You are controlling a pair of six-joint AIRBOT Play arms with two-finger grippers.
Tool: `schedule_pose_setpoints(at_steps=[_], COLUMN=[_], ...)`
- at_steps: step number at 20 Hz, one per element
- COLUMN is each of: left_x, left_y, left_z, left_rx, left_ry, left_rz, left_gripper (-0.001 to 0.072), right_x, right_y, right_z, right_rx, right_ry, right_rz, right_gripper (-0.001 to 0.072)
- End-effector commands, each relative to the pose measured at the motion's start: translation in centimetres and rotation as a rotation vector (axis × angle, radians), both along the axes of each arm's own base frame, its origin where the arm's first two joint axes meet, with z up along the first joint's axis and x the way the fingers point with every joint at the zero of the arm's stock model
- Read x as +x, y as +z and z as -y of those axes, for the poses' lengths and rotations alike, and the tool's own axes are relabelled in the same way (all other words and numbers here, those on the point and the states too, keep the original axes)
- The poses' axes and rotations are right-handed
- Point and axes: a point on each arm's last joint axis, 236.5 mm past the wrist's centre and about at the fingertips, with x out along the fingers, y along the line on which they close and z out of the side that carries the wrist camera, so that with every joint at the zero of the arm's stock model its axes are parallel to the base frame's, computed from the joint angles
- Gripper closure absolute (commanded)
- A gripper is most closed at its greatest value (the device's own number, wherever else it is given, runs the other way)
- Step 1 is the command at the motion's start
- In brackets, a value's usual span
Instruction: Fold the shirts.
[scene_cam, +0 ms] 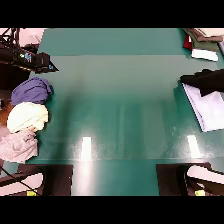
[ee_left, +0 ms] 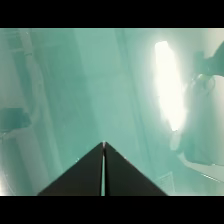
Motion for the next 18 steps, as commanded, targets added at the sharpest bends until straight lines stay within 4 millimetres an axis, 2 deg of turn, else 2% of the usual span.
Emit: schedule_pose_setpoints(at_steps=[1, 3, 4, 6, 8, 9, 10, 12, 14, 17, 18], left_x=[-0.2, -0.2, -0.3, -0.5, -0.5, -0.4, -0.2, -0.1, -0.1, 0.4, 0.4], left_y=[-0.1, -0.1, -0.2, -0.2, -0.3, -0.2, -0.1, 0.0, 0.0, 0.2, 0.2], left_z=[0.0, 0.0, 0.0, 0.0, 0.1, 0.0, 0.0, 0.0, 0.0, 0.0, -0.1], left_rx=[0.008, 0.012, 0.017, 0.019, 0.020, 0.019, 0.018, 0.015, 0.015, 0.013, 0.013], left_ry=[-0.017, -0.025, -0.034, -0.041, -0.042, -0.040, -0.035, -0.032, -0.031, -0.018, -0.018], left_rz=[-0.003, 0.002, 0.006, 0.000, -0.001, 0.003, 0.012, 0.014, 0.015, 0.034, 0.036], left_gripper=[0.0683, 0.0683, 0.0683, 0.0683, 0.0682, 0.0683, 0.0683, 0.0683, 0.0683, 0.0683, 0.0682], right_x=[-4.8, -7.4, -8.4, -9.2, -8.8, -8.2, -7.1, -4.3, -1.8, -0.7, -0.8], right_y=[-2.1, -2.9, -3.1, -3.2, -3.2, -3.1, -2.9, -2.0, -0.7, -0.3, -0.2], right_z=[1.5, 2.2, 2.5, 2.5, 1.6, 0.5, -1.4, -6.3, -12.6, -21.8, -24.6], right_rx=[-0.029, -0.058, -0.069, -0.066, -0.024, 0.017, 0.066, 0.168, 0.251, 0.256, 0.240], right_ry=[-0.100, -0.121, -0.132, -0.138, -0.154, -0.139, -0.090, 0.044, 0.213, 0.468, 0.558], right_rz=[-0.218, -0.333, -0.373, -0.406, -0.394, -0.378, -0.349, -0.268, -0.204, -0.208, -0.211], right_gripper=[0.0606, 0.0210, 0.0158, 0.0158, 0.0160, 0.0161, 0.0162, 0.0163, 0.0163, 0.0178, 0.0321])
